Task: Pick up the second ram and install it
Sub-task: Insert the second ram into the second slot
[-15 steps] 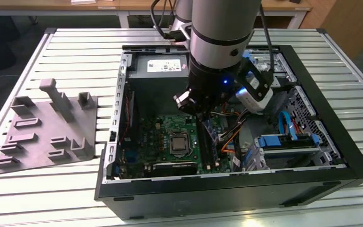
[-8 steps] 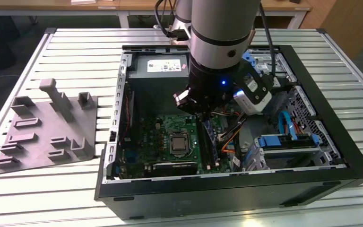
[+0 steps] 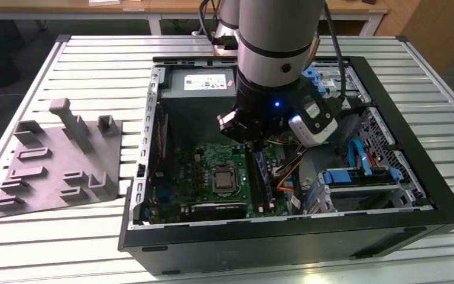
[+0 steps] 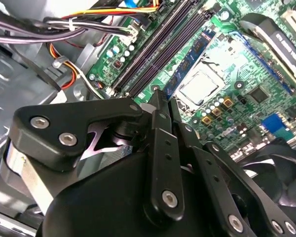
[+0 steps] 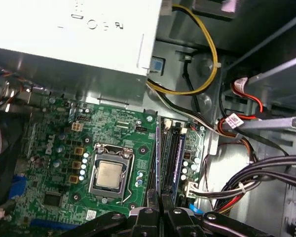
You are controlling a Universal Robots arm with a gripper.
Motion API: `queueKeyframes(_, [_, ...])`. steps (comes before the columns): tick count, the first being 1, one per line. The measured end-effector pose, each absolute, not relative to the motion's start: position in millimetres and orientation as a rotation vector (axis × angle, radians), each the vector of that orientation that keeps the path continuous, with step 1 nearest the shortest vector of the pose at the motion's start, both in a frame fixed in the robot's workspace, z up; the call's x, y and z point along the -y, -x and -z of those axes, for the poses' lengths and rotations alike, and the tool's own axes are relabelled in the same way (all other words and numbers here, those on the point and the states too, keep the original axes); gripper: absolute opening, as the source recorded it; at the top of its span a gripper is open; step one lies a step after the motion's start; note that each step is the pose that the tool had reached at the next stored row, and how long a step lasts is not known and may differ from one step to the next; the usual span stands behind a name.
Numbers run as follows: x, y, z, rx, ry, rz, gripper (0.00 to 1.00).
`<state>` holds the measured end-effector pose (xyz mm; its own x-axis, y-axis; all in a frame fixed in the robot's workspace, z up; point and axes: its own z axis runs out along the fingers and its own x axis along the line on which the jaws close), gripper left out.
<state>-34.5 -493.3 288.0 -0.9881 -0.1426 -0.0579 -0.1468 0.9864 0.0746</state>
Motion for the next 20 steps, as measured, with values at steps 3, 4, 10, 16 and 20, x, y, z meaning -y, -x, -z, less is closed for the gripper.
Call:
queueKeyframes(3, [493.3, 34.5, -287.6, -3.081, 0.176, -0.12, 0.14])
queueKeyframes(4, [493.3, 34.5, -287.6, -3.081, 0.16, -0.12, 0.14])
queueKeyframes(10, [493.3, 34.5, -286.9, -3.082, 0.054, -0.117, 0.14])
queueKeyframes(16, [493.4, 34.5, -286.4, -3.081, -0.036, -0.114, 0.14])
queueKeyframes(20, [493.4, 34.5, -285.9, -3.08, -0.059, -0.113, 0.14])
